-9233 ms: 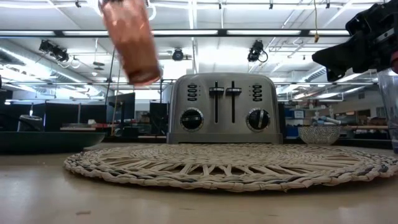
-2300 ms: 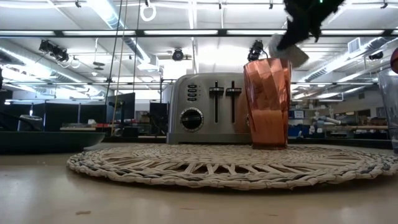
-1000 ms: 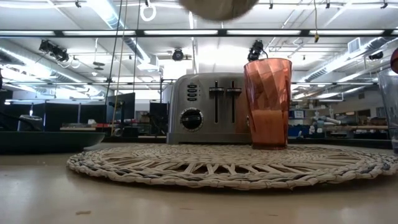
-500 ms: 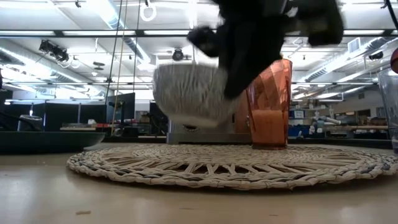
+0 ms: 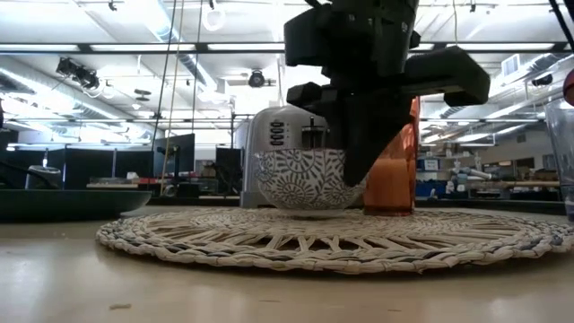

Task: Arrange a breakfast setting
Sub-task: Put the red patterned bowl on the brown placemat to the bottom left of the orange glass of milk, then put the blue plate on the brown placemat to the bottom left of the red patterned bowl

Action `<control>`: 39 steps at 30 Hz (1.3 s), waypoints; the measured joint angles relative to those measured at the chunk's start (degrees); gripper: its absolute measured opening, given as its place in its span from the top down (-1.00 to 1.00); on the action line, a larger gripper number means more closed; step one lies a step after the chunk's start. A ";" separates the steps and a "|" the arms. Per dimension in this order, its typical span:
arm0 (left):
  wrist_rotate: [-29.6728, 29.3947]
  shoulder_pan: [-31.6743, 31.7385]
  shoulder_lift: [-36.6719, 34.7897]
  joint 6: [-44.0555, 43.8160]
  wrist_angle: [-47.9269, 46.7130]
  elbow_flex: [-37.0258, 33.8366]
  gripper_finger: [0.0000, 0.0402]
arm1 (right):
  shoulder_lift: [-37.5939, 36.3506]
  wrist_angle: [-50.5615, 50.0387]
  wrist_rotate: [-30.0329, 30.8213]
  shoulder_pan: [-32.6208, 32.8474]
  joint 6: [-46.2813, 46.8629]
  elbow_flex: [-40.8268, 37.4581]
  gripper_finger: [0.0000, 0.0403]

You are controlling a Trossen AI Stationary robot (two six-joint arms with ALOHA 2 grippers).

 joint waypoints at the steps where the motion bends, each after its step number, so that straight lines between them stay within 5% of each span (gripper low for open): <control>1: 0.00 0.00 0.00 0.01 0.00 0.00 0.30 | 0.00 -0.22 0.01 -0.18 0.32 0.00 0.88; 15: 0.00 0.00 0.00 0.03 -0.01 0.00 0.30 | 0.00 -1.10 -3.19 -0.64 1.78 0.00 0.76; 29: 0.00 0.04 0.00 2.50 -0.50 0.00 0.30 | -0.44 -5.90 -3.24 0.51 3.49 3.54 0.32; 39: -0.09 0.07 0.00 3.64 -1.10 -0.02 0.30 | -6.24 -11.32 5.95 1.30 5.95 11.21 0.18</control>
